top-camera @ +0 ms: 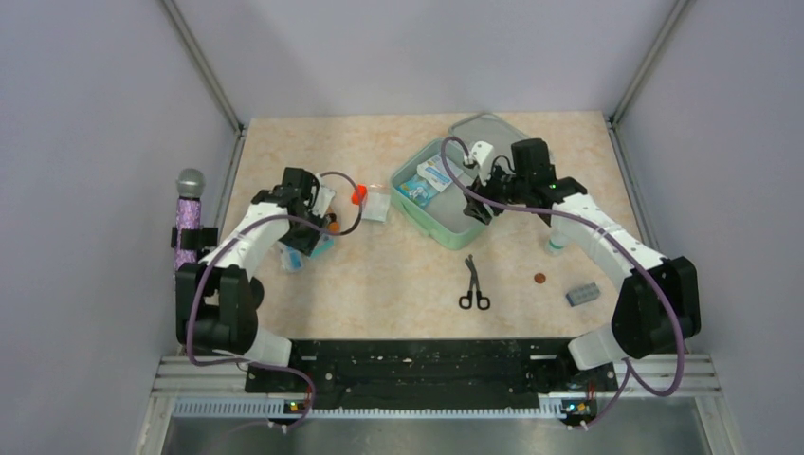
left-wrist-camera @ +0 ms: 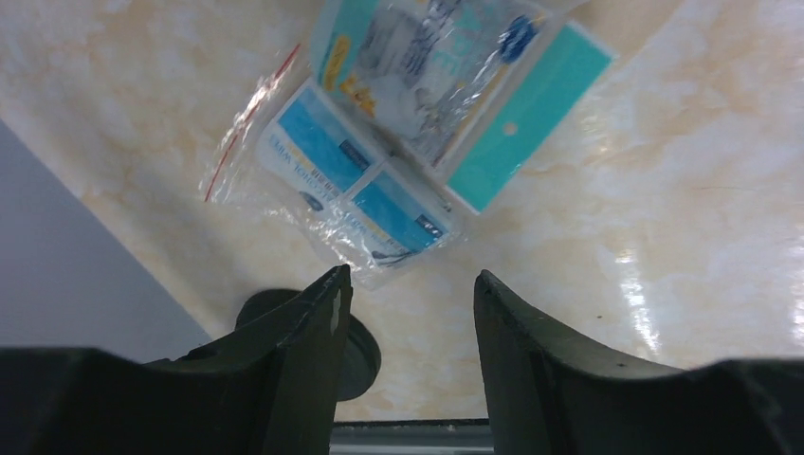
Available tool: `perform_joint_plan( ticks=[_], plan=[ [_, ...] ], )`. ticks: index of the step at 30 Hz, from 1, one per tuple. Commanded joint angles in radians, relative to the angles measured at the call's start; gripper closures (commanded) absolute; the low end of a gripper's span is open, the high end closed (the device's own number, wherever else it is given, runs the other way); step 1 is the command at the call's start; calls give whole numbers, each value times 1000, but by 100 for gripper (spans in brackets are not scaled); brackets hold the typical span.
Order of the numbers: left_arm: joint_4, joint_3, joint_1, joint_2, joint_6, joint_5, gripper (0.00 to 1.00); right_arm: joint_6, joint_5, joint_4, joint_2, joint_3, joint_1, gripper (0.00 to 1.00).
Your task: Organize the medicine kit
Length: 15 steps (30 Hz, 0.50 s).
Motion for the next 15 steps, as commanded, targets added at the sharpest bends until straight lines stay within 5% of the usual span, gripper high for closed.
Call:
perform_joint_plan(
  ticks=[1, 7, 15],
  plan=[
    [-56, 23, 35, 34, -76, -141, 46, 146, -7, 26, -62, -49, -2, 35],
    [-91, 23, 45, 113, -179, -193, 52, 150, 32, 49, -57, -47, -1, 35],
    [-58, 35, 58, 228, -237, -211, 45, 170, 12, 67, -47, -38, -1, 36]
  ],
)
